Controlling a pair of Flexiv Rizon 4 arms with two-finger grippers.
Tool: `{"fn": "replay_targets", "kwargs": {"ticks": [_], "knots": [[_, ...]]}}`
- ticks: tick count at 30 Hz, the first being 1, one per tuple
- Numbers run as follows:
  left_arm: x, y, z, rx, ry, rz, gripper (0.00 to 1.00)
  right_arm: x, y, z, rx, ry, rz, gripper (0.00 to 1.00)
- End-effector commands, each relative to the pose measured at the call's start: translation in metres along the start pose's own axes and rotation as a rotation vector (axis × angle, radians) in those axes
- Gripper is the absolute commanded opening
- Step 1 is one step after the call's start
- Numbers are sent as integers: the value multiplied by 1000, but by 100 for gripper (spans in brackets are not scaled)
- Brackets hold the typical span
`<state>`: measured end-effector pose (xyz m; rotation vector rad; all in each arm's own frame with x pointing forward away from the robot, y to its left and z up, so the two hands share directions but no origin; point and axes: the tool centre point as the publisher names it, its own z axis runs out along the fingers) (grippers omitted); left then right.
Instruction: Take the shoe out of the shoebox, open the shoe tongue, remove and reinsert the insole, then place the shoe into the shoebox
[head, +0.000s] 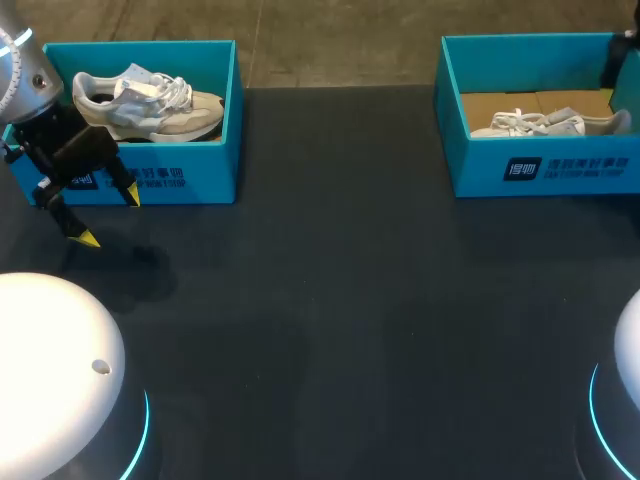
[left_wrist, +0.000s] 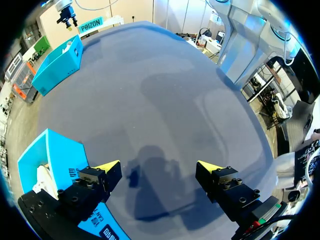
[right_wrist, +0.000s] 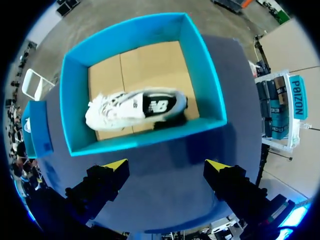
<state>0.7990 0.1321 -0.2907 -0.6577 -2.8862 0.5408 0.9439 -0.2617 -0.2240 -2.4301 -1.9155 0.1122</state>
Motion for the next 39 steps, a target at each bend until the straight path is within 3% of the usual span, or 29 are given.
{"fn": "replay_targets", "kwargs": {"ticks": [1,7,18,31,39], "knots": [[0,0,0,-4,1,-1,100,8,-36,6,-47,3,11,100],[0,0,0,-4,1,-1,100,23,-62,17,-32,28,34,100],[0,0,0,-4,1,-1,100,51,-85,26,-46,42,45,100],[0,0,0,-4,1,-1,100,56,-76,-4,-98,-1,45,100],[0,0,0,-4,1,-1,100,56,-69,-6,-83,16,27,100]]}}
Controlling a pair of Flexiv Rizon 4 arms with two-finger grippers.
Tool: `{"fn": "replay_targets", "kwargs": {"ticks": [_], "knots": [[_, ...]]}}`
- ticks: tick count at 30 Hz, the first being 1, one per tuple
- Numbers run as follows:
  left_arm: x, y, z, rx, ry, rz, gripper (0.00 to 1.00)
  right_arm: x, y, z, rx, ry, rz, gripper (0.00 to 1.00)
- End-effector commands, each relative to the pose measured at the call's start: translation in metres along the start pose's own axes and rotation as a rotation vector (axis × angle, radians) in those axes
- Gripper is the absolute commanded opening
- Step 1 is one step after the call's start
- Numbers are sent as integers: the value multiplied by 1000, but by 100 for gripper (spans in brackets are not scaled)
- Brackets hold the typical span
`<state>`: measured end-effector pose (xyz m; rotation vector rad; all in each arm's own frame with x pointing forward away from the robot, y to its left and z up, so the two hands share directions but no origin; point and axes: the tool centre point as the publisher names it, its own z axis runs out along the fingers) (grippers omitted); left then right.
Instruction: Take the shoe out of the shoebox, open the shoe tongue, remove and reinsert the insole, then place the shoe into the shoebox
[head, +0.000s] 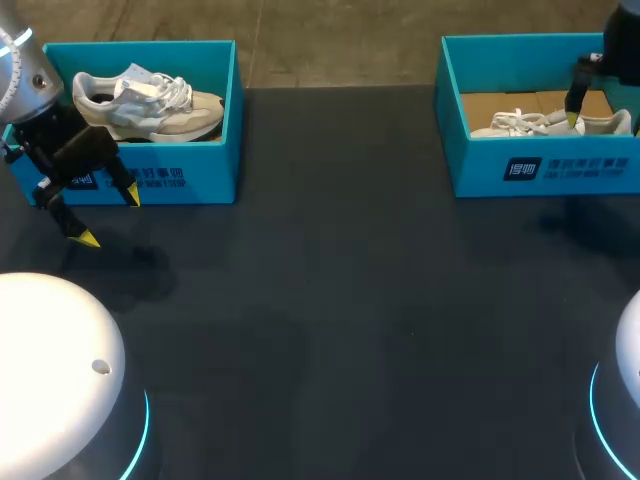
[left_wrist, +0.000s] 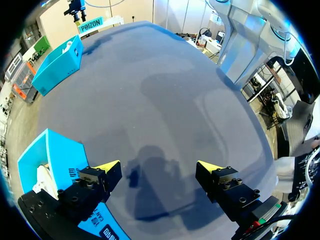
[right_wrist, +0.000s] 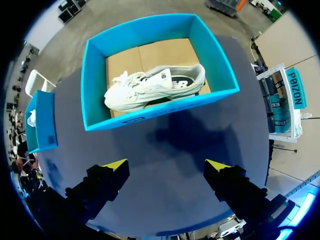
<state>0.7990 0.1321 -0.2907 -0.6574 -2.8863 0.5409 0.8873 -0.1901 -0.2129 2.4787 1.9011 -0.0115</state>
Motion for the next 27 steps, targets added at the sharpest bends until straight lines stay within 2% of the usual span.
{"fn": "replay_targets", "kwargs": {"ticks": [1,6,13,16,21,27], "knots": [[0,-1,0,-4,1,-1,100,0,3,1,6,2,0,100],[-1,3,-11,-21,-12,36,100,0,3,1,6,2,0,100],[-4,19,-56,-119,0,281,100,0,3,1,6,2,0,100],[-14,33,-77,-151,8,358,100,0,3,1,6,2,0,100],[-37,65,-109,-143,30,483,100,0,3,1,6,2,0,100],[-59,101,-130,-185,44,577,100,0,3,1,6,2,0,100]]}}
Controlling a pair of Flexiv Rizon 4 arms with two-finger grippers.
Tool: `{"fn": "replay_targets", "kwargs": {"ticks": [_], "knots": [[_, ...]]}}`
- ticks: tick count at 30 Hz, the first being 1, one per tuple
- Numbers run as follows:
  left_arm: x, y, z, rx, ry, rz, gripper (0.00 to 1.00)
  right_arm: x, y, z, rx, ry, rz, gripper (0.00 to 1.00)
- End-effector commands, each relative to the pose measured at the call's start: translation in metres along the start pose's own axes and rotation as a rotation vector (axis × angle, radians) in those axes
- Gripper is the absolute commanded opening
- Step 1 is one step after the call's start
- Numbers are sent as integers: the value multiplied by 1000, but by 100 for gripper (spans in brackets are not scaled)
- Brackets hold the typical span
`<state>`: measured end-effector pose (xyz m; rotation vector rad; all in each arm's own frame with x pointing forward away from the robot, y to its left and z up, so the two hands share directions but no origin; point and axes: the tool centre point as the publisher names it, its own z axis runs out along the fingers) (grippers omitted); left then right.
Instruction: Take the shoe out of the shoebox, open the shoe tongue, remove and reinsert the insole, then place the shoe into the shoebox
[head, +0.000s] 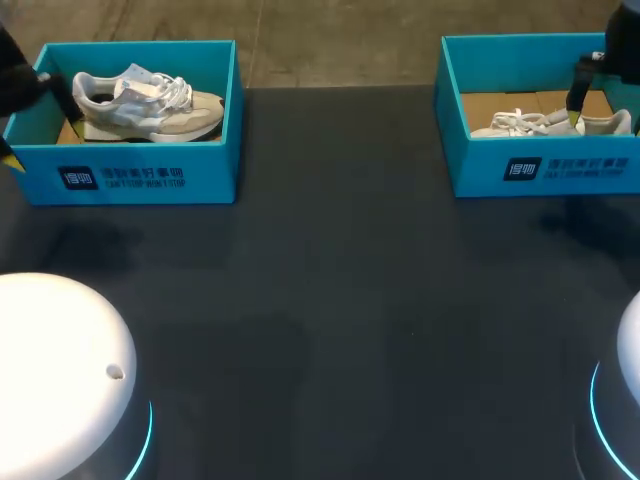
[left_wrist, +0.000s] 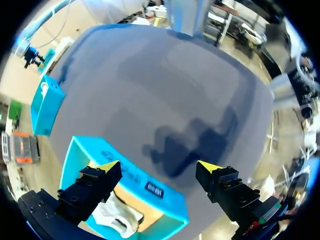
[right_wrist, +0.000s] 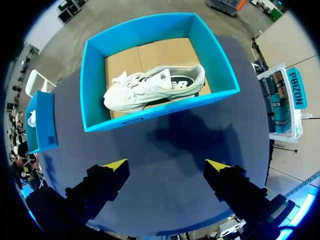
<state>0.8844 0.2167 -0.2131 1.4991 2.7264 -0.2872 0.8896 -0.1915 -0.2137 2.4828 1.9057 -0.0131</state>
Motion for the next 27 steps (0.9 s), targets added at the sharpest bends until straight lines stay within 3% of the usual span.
{"fn": "replay_targets", "kwargs": {"ticks": [1,3,20,27], "knots": [[-6,44,-9,33,39,38,100,0,0,0,1,0,0,100],[-7,62,-15,41,36,66,100,0,0,0,1,0,0,100],[-7,62,-15,41,36,66,100,0,0,0,1,0,0,100],[-12,108,6,-116,85,324,100,0,0,0,1,0,0,100]]}}
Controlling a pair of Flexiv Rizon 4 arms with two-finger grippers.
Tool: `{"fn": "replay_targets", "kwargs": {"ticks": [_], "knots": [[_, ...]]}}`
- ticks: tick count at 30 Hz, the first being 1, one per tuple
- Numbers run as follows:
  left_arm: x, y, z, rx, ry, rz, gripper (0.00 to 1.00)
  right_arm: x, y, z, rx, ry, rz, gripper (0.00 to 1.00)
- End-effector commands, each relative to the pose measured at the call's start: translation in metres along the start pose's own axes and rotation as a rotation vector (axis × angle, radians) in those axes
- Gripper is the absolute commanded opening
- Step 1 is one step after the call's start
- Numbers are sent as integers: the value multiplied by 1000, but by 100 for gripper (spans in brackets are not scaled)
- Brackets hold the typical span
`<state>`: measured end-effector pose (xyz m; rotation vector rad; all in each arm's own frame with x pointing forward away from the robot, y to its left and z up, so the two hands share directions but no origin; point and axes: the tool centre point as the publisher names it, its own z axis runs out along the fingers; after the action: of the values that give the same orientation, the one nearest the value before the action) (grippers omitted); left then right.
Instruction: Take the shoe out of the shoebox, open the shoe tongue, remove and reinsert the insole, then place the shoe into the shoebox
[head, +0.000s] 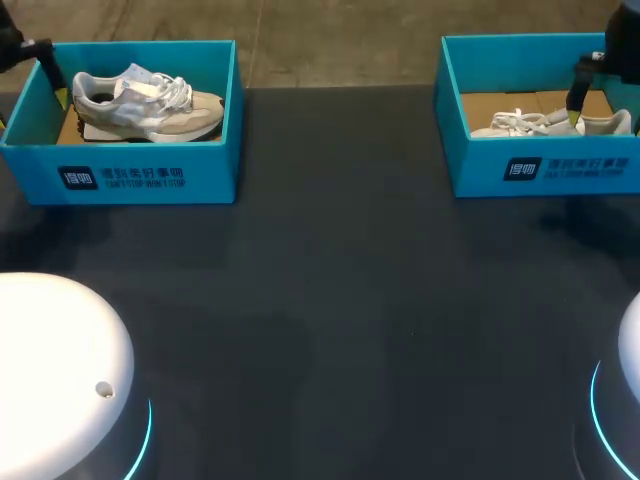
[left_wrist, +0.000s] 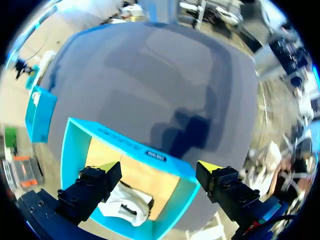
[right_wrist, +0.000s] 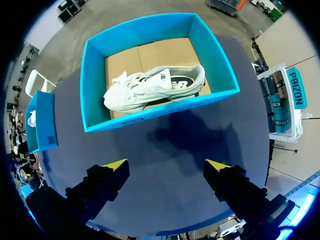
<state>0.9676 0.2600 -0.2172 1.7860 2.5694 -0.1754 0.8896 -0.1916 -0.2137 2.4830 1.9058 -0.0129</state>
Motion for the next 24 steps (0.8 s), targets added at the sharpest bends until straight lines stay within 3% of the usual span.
{"fn": "replay_targets", "kwargs": {"ticks": [1,10,20,24], "knots": [[-2,25,20,-44,56,128,100,0,0,0,1,-1,0,100],[2,90,21,-59,44,274,100,0,0,0,1,-1,0,100],[2,90,21,-59,44,274,100,0,0,0,1,-1,0,100],[-4,100,33,-171,73,374,100,0,0,0,1,-1,0,100]]}}
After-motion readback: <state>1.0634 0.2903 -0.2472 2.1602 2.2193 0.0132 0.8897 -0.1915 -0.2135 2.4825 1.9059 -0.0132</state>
